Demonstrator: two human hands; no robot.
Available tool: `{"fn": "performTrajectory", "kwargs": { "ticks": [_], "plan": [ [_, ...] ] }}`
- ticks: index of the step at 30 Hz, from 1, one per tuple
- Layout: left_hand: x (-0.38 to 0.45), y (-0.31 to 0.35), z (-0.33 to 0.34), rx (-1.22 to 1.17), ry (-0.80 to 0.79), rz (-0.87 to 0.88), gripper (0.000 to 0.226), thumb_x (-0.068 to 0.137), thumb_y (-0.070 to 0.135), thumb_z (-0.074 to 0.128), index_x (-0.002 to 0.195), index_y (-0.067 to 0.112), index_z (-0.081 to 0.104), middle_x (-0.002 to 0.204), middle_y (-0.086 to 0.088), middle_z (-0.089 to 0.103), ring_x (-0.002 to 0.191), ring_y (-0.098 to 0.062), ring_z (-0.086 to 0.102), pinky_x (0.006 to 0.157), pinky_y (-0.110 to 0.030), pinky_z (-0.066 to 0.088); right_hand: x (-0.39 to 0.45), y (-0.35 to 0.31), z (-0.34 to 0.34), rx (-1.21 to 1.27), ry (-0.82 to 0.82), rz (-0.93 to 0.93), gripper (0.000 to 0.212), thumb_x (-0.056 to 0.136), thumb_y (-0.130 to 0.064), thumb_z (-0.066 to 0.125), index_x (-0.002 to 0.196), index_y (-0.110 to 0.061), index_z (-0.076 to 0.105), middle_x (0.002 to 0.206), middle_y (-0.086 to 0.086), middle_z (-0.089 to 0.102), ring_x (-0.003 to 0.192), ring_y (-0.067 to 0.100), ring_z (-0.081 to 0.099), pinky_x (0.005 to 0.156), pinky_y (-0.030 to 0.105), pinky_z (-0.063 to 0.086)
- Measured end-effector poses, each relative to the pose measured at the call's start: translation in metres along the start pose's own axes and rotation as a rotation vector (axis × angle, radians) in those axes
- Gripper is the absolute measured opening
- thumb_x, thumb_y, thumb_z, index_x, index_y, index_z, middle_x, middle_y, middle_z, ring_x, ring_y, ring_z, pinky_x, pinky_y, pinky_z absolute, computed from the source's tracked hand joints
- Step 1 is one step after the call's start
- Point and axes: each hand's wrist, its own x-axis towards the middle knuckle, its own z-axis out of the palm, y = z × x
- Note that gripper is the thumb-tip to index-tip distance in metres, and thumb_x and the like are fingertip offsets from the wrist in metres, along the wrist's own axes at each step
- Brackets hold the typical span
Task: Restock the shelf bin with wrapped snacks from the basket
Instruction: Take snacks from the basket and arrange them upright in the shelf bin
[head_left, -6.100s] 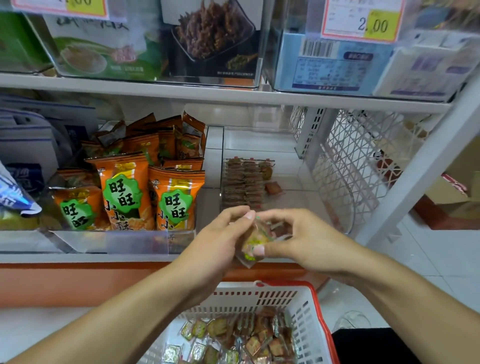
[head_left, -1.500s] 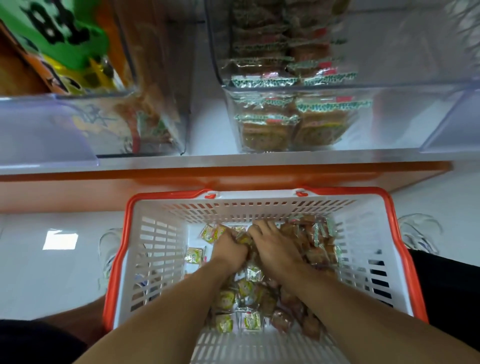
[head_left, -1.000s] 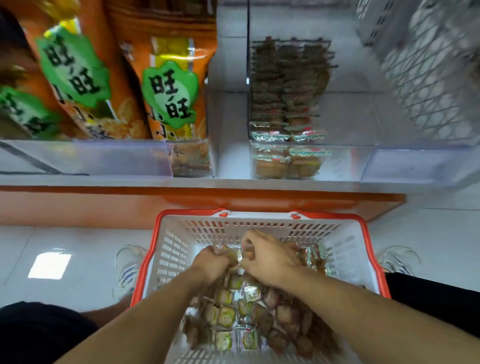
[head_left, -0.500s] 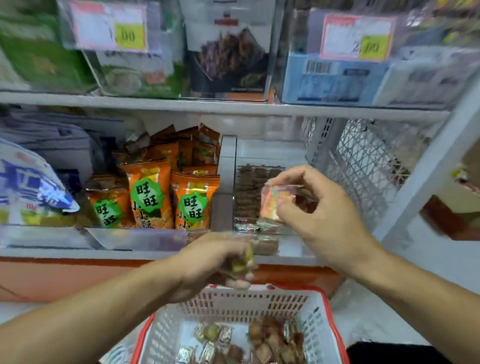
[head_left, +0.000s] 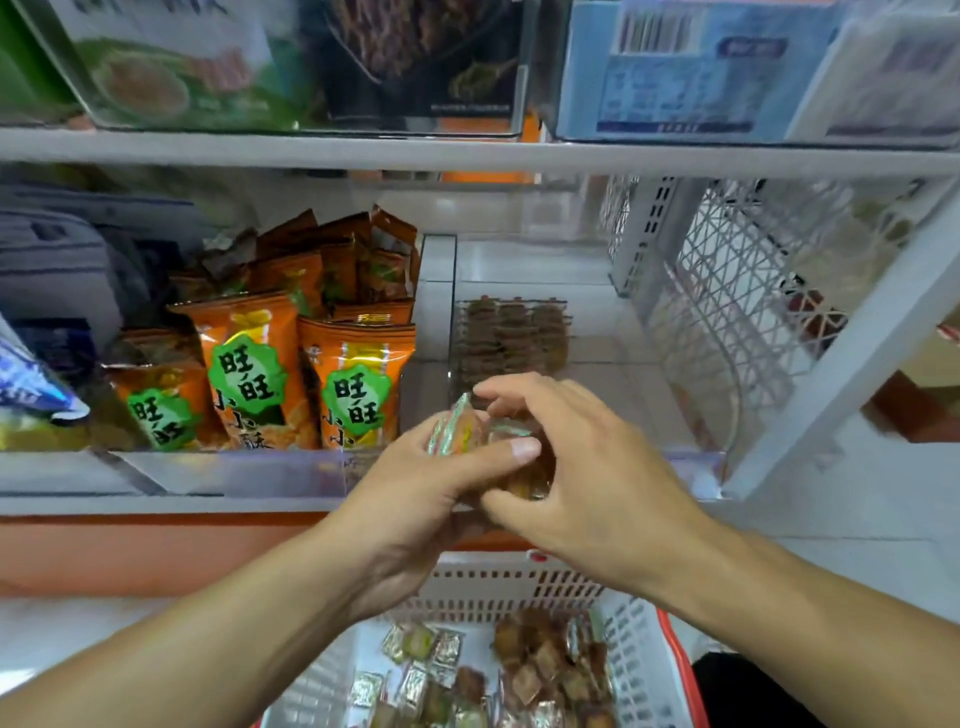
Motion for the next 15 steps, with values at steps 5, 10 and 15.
{"fn": "performTrajectory", "kwargs": {
  "ticks": [5,10,15],
  "plan": [
    [-0.008,0.006,-0.008,0.008,-0.069,-0.105,0.043,0.078,0.024,0.079,0.121,0.018,0.073,0.117,-0.014,0.075,0.096,-0.023,0.074,0.068,-0.033,0.062,0.001,0.011,-0.022,0.121,-0.282,-0.063,0.069,0.069,-0.064,0.076,0.129,-0.05,0.046,0.123,-0.031,0.057,0.117,-0.007,0.054,0.093,0.019,0.048],
    [-0.011,0.022,-0.021,-0.099,-0.119,-0.303,0.036,0.071,0.028,0.088,0.103,0.015,0.08,0.108,-0.017,0.074,0.081,-0.027,0.076,0.058,-0.033,0.064,0.004,0.03,-0.039,0.702,-0.552,0.079,0.075,0.078,0.0,0.083,0.139,-0.031,0.052,0.136,-0.006,0.06,0.113,0.023,0.068,0.094,0.039,0.056],
    [-0.014,0.031,-0.027,-0.233,-0.289,-0.372,0.066,0.062,0.02,0.094,0.121,0.002,0.07,0.117,-0.029,0.068,0.087,-0.034,0.074,0.061,-0.039,0.065,0.007,0.036,-0.037,0.822,-0.435,0.126,0.07,0.074,0.014,0.077,0.134,-0.014,0.055,0.124,0.008,0.07,0.12,0.031,0.063,0.095,0.028,0.053]
  ]
}}
